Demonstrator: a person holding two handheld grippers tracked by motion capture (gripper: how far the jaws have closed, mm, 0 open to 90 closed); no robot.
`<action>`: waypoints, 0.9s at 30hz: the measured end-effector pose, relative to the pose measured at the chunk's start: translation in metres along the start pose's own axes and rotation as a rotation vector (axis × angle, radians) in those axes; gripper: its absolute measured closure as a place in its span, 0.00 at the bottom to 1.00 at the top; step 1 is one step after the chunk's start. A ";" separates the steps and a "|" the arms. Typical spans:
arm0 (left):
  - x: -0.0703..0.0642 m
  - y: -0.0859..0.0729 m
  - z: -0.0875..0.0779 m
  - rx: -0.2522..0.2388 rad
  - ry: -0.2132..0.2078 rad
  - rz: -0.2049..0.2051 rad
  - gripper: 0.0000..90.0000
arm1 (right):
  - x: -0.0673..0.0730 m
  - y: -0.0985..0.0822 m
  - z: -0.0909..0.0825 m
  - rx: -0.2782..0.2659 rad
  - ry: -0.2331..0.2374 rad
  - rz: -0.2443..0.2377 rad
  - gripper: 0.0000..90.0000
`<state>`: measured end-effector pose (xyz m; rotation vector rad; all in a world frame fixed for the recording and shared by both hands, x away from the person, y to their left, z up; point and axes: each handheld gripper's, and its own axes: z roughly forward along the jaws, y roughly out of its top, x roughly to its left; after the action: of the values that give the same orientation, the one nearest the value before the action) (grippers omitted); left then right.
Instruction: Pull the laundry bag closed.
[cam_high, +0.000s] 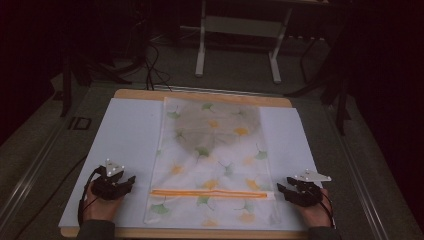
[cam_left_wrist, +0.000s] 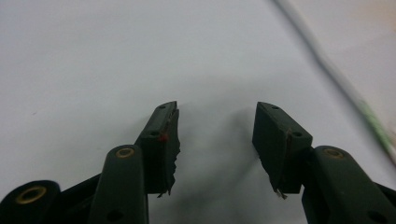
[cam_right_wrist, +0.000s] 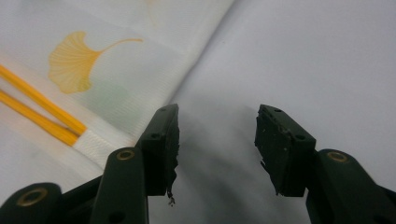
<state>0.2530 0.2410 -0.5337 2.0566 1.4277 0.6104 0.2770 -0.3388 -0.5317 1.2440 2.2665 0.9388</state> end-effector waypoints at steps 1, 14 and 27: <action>0.000 0.000 -0.002 -0.008 -0.006 0.015 0.58 | 0.001 0.000 -0.001 -0.001 0.000 -0.004 0.55; 0.011 -0.004 -0.002 -0.001 -0.064 -0.020 0.67 | 0.002 0.004 -0.011 -0.060 0.016 0.031 0.57; 0.009 -0.003 -0.003 -0.001 -0.086 0.003 0.71 | 0.015 0.012 -0.018 -0.101 0.071 0.009 0.59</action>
<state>0.2515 0.2515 -0.5330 2.0593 1.3756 0.5176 0.2648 -0.3281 -0.5105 1.1963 2.2387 1.1026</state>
